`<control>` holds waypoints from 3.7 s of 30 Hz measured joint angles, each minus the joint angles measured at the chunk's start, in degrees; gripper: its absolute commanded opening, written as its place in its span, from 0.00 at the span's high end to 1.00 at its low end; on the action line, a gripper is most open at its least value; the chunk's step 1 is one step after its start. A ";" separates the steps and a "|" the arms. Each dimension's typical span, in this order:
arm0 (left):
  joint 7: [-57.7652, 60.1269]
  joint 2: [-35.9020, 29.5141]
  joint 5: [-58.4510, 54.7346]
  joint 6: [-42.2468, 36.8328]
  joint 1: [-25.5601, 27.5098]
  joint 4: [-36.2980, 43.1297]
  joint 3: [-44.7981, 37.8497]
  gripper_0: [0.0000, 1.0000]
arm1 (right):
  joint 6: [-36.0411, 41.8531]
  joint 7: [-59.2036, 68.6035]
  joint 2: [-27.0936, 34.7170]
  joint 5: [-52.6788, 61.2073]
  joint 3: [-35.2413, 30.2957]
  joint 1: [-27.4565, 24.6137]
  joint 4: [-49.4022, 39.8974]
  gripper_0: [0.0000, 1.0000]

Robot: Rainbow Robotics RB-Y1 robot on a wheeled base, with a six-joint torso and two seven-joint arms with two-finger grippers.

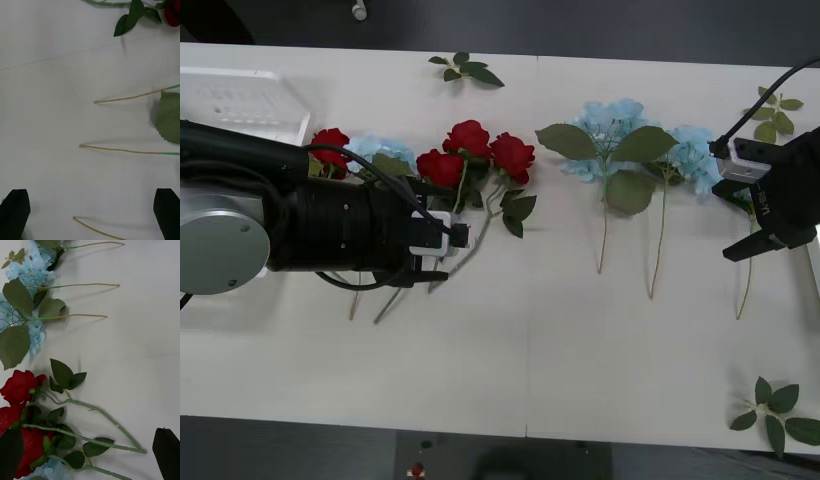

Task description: Put the red flowers into the right box and the blue flowers into the left box

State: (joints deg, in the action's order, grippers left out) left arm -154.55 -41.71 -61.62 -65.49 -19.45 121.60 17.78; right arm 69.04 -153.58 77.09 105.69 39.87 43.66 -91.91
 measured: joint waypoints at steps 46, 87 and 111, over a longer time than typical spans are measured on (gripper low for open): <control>106.52 -12.01 21.87 -2.02 -6.16 -6.51 5.01 0.00 | -18.94 86.99 8.37 -5.58 21.06 5.99 2.01 0.04; 114.85 -7.66 27.41 12.60 -25.44 -47.14 29.17 0.00 | -36.96 91.64 -12.85 -10.26 31.79 5.99 28.22 0.04; 107.53 -8.01 22.39 12.61 -27.79 -46.81 33.01 0.00 | -14.40 91.46 -0.81 -4.52 31.81 19.59 17.50 0.03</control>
State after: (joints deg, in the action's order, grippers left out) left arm -47.03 -49.73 -39.23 -52.88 -47.25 74.80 50.79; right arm 54.63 -62.13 76.28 101.17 71.67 63.25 -74.41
